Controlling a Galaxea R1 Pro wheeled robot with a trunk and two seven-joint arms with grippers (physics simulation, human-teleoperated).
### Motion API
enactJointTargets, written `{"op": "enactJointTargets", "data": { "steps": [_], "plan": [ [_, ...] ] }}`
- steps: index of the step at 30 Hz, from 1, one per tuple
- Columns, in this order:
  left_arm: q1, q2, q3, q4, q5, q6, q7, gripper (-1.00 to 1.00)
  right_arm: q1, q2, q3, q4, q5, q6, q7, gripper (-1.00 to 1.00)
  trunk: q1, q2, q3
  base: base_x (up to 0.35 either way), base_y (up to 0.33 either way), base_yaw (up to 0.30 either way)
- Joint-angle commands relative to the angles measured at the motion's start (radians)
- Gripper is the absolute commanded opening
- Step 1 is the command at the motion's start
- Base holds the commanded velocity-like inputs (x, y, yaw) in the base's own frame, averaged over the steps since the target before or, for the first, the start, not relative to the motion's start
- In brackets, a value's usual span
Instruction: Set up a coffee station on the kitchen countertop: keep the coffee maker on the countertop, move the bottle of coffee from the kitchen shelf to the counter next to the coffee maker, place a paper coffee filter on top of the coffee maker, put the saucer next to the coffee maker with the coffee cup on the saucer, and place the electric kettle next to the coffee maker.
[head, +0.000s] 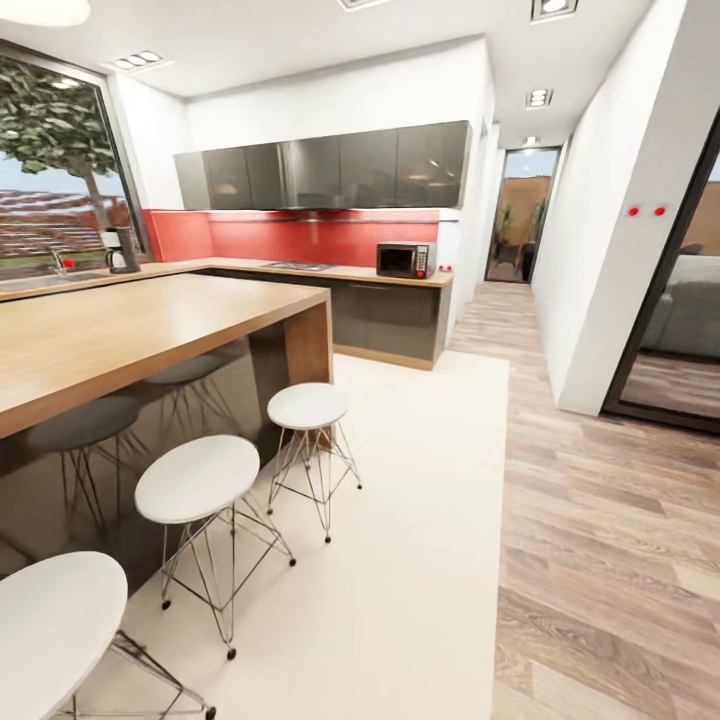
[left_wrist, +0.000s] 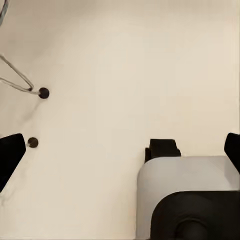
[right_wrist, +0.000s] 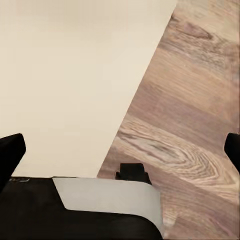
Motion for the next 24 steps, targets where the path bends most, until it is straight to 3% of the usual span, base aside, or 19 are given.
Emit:
{"op": "enactJointTargets", "data": {
  "steps": [1, 3, 8, 11, 14, 24],
  "plan": [
    [-0.006, 0.001, 0.0, -0.035, 0.0, -0.003, 0.001, 1.0, 0.0, -0.002, -0.001, -0.046, 0.0, -0.01, -0.001, 1.0, 0.001, 0.0, -0.001, 0.301, -0.168, -0.001],
    [-0.012, 0.003, 0.001, -0.137, 0.0, -0.001, 0.005, 1.0, -0.001, -0.004, -0.003, -0.152, -0.002, -0.06, -0.001, 1.0, 0.001, 0.0, -0.001, 0.307, -0.152, -0.001],
    [-0.014, 0.003, 0.032, -0.239, 0.001, -0.003, 0.008, 1.0, -0.001, -0.004, -0.004, -0.19, -0.002, -0.14, -0.001, 1.0, 0.001, 0.0, -0.001, 0.325, -0.105, 0.0],
    [-0.01, 0.004, 0.075, -0.258, 0.002, -0.005, 0.006, 1.0, -0.001, -0.003, 0.003, -0.172, 0.002, -0.155, 0.004, 1.0, 0.001, 0.0, -0.001, 0.332, -0.084, 0.0],
    [-0.005, 0.002, 0.091, -0.256, 0.002, -0.005, 0.005, 1.0, -0.001, -0.003, 0.004, -0.143, 0.005, -0.157, 0.005, 1.0, 0.001, 0.0, -0.001, 0.333, -0.075, 0.0],
    [0.002, 0.008, 0.096, -0.254, 0.0, -0.006, 0.004, 1.0, -0.001, -0.002, 0.0, -0.121, 0.002, -0.159, 0.0, 1.0, 0.001, 0.0, -0.001, 0.318, -0.125, 0.0]
  ]
}}
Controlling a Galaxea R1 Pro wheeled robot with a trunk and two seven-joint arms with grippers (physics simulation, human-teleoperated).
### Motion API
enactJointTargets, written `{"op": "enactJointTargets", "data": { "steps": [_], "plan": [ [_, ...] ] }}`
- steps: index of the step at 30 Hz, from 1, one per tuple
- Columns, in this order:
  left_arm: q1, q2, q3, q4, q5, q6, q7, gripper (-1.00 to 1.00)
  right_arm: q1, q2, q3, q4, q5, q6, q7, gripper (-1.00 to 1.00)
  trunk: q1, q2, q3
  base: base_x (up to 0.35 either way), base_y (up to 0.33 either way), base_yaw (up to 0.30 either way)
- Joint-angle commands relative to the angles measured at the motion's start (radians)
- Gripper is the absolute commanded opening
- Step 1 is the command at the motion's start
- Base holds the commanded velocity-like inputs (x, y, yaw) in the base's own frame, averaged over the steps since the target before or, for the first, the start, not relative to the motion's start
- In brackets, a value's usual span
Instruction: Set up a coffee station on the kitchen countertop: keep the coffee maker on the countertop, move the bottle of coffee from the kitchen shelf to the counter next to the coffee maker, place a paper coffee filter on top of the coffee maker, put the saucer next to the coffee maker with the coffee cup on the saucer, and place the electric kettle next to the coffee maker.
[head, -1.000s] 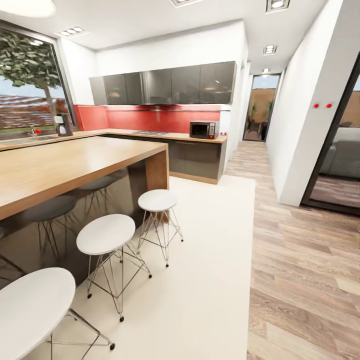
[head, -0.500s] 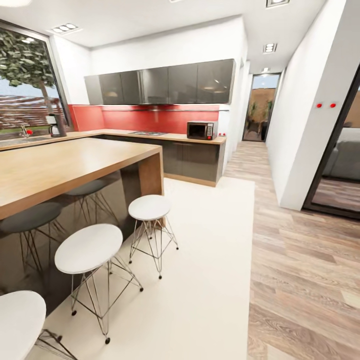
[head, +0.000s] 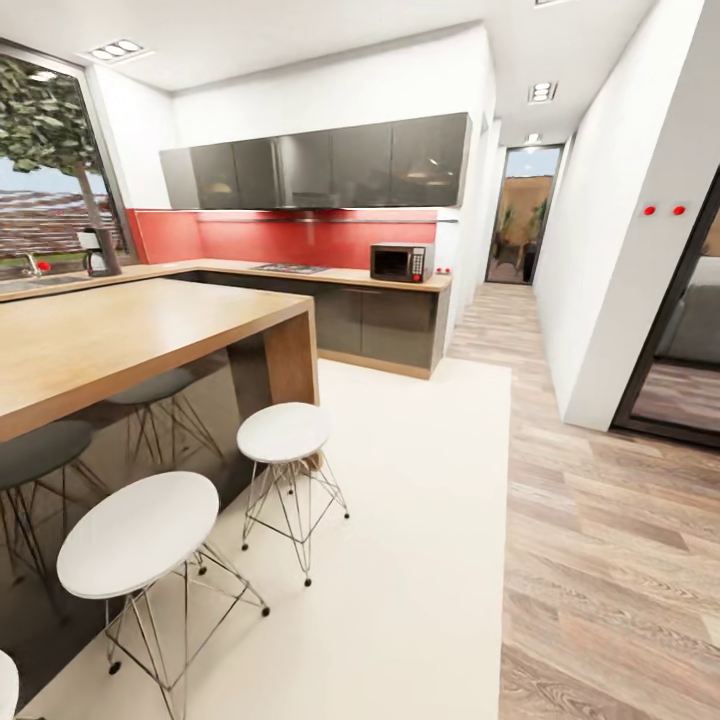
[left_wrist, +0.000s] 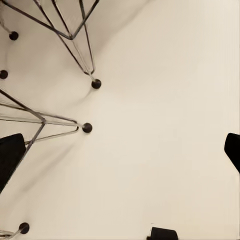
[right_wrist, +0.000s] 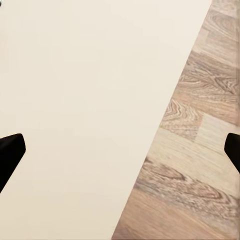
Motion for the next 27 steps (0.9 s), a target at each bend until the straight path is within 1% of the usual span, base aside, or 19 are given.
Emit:
{"op": "enactJointTargets", "data": {
  "steps": [1, 5, 11, 16, 27],
  "plan": [
    [0.0, -0.001, 0.0, 0.001, 0.0, -0.003, 0.001, 1.0, 0.0, 0.0, -0.001, -0.001, -0.001, -0.002, 0.0, 1.0, 0.001, 0.0, -0.001, 0.29, -0.201, 0.0],
    [0.0, -0.005, -0.004, 0.003, -0.007, -0.003, 0.0, 1.0, 0.0, 0.0, -0.004, -0.007, -0.003, -0.001, 0.0, 1.0, 0.001, 0.0, -0.001, 0.288, -0.204, 0.0],
    [-0.001, -0.008, -0.007, 0.004, -0.008, -0.003, -0.007, 1.0, 0.0, 0.0, -0.004, -0.005, -0.003, -0.001, 0.0, 1.0, 0.001, 0.0, -0.001, 0.287, -0.206, -0.017],
    [-0.001, -0.007, -0.004, 0.009, 0.0, -0.003, -0.008, 1.0, 0.0, 0.0, -0.003, -0.001, -0.003, -0.001, 0.0, 1.0, 0.001, 0.0, -0.001, 0.298, -0.176, -0.229],
    [-0.001, -0.004, -0.002, 0.01, 0.0, -0.003, -0.008, 1.0, 0.0, 0.0, -0.004, 0.0, -0.001, -0.001, 0.0, 1.0, 0.001, 0.0, -0.001, 0.31, -0.14, -0.244]
  ]
}}
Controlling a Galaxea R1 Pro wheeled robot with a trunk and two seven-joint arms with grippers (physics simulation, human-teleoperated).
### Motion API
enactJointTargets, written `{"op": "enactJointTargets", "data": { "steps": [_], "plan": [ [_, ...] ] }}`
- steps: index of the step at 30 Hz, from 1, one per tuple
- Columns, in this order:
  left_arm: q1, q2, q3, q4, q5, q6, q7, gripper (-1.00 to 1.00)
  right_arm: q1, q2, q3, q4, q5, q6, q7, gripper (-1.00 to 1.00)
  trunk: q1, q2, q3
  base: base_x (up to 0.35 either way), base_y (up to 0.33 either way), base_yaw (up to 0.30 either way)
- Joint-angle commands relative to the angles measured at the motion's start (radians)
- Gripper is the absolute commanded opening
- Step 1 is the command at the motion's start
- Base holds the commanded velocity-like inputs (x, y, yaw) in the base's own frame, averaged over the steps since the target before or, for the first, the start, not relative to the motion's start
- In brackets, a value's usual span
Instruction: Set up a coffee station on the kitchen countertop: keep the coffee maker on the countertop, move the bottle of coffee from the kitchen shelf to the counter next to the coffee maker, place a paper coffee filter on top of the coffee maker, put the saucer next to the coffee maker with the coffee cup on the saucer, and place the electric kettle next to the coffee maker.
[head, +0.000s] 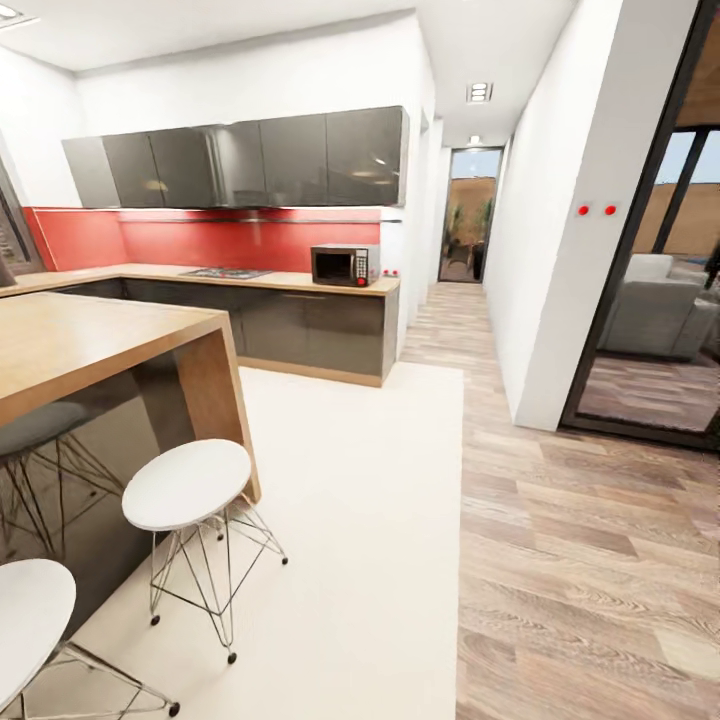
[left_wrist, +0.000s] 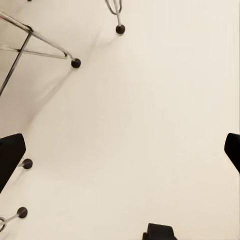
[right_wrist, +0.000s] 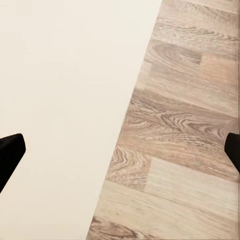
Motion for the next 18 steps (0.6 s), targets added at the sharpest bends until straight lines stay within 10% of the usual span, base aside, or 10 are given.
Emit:
{"op": "enactJointTargets", "data": {
  "steps": [1, 18],
  "plan": [
    [0.0, 0.0, 0.002, 0.001, 0.0, -0.003, 0.0, 1.0, 0.0, 0.0, 0.0, -0.001, 0.001, -0.002, 0.0, 1.0, 0.001, 0.0, -0.001, 0.314, -0.131, -0.081],
    [-0.001, 0.0, 0.001, 0.002, 0.0, -0.003, 0.0, 1.0, 0.0, 0.0, 0.0, -0.002, 0.002, -0.003, 0.001, 1.0, 0.001, 0.0, -0.001, 0.318, -0.107, -0.008]
  ]
}}
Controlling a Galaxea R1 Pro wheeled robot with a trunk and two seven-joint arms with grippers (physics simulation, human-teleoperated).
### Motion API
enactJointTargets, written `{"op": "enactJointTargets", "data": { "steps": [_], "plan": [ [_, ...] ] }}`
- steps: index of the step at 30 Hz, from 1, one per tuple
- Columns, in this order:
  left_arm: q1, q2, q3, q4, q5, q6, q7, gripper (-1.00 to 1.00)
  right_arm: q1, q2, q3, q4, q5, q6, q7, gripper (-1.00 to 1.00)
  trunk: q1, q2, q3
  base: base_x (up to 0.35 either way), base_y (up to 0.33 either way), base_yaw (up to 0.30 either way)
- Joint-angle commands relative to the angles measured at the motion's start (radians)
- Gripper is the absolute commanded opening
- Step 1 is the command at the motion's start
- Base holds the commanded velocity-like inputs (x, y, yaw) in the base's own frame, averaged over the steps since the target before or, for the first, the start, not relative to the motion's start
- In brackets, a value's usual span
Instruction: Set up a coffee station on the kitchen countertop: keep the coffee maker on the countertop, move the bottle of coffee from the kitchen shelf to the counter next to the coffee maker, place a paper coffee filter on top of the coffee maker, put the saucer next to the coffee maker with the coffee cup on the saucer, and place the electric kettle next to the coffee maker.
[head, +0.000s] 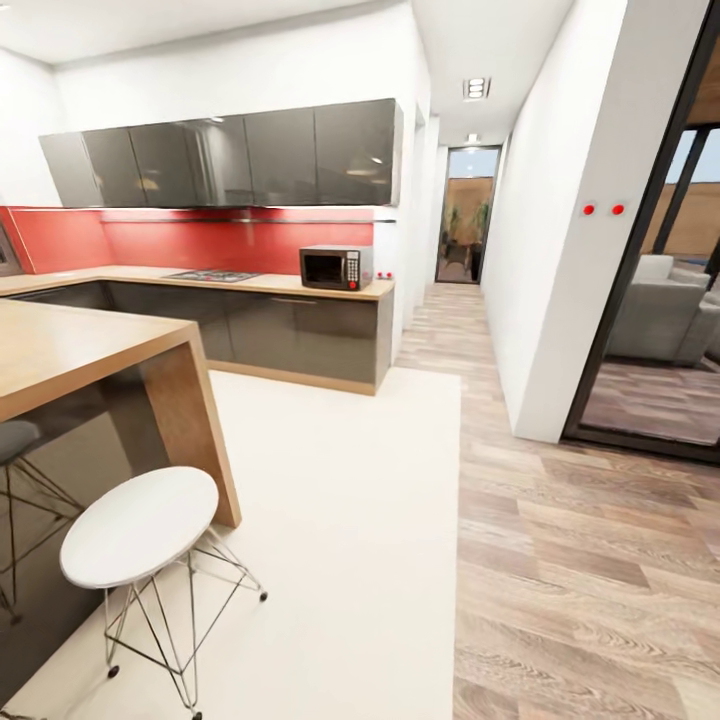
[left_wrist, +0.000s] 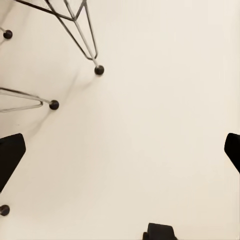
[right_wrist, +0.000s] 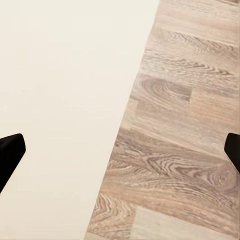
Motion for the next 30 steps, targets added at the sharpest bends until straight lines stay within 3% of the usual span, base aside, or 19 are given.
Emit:
{"op": "enactJointTargets", "data": {
  "steps": [1, 14, 30],
  "plan": [
    [0.0, 0.0, 0.002, 0.001, 0.0, -0.003, 0.0, 1.0, 0.0, 0.0, 0.0, -0.001, 0.001, -0.002, 0.0, 1.0, 0.001, 0.0, -0.001, 0.323, -0.041, 0.0],
    [0.0, 0.001, 0.002, 0.001, -0.005, -0.003, 0.0, 1.0, 0.0, 0.0, 0.004, 0.001, 0.002, -0.002, 0.0, 1.0, 0.001, 0.0, -0.001, 0.333, -0.014, 0.0],
    [0.0, 0.003, 0.002, 0.001, -0.005, -0.003, 0.0, 1.0, 0.0, 0.0, 0.003, 0.003, 0.002, -0.002, -0.001, 1.0, 0.001, 0.0, -0.001, 0.324, -0.151, 0.0]
  ]
}}
